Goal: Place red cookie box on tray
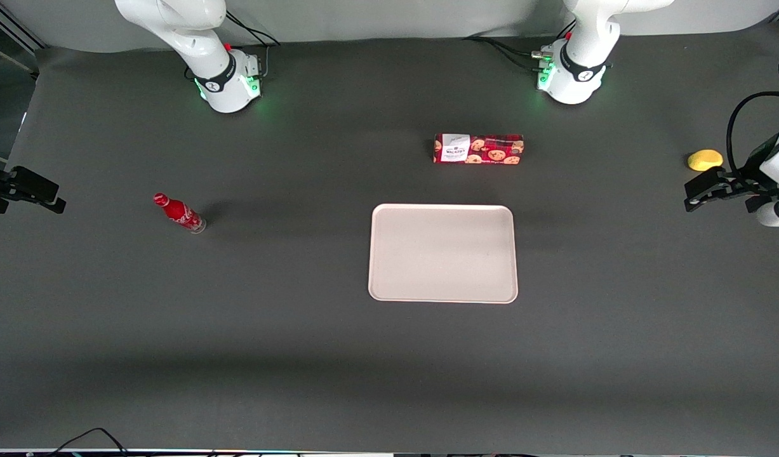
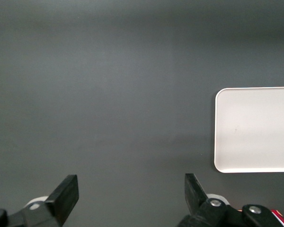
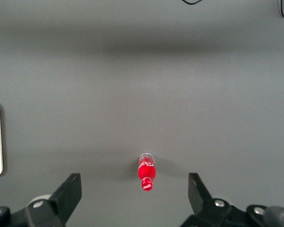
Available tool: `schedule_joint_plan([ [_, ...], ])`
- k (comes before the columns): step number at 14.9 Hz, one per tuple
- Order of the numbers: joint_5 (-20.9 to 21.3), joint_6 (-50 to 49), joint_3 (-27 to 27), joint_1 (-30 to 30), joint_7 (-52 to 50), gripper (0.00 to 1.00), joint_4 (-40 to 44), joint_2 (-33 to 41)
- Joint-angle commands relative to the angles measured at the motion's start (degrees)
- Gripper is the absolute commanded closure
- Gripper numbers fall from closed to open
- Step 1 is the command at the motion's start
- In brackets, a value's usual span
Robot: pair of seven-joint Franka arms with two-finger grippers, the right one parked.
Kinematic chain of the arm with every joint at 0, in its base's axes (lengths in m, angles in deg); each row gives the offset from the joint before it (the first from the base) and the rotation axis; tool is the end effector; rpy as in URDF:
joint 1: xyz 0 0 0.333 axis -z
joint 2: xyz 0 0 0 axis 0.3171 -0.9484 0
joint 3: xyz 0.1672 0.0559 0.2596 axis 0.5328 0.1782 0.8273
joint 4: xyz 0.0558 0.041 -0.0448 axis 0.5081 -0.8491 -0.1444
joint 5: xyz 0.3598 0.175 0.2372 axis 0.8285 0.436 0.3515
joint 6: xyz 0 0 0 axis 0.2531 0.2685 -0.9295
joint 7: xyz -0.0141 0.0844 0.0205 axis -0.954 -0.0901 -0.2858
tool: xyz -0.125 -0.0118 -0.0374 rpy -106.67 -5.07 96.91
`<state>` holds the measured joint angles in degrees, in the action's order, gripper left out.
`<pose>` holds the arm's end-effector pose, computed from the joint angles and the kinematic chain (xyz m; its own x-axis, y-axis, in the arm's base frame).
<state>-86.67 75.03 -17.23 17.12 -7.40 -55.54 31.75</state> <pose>0.6520 -0.0078 0.5676 0.9980 -0.0438 0.0464 -0.0428 -0.9988 -0.0227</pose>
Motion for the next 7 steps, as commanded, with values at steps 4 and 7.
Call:
schedule_joint_plan([
  [4, 0.43, -1.04, 0.23, 0.31, 0.53, 0.0, 1.46, -0.46],
  [7, 0.43, -1.12, 0.23, 0.4, 0.62, 0.0, 1.46, -0.46],
])
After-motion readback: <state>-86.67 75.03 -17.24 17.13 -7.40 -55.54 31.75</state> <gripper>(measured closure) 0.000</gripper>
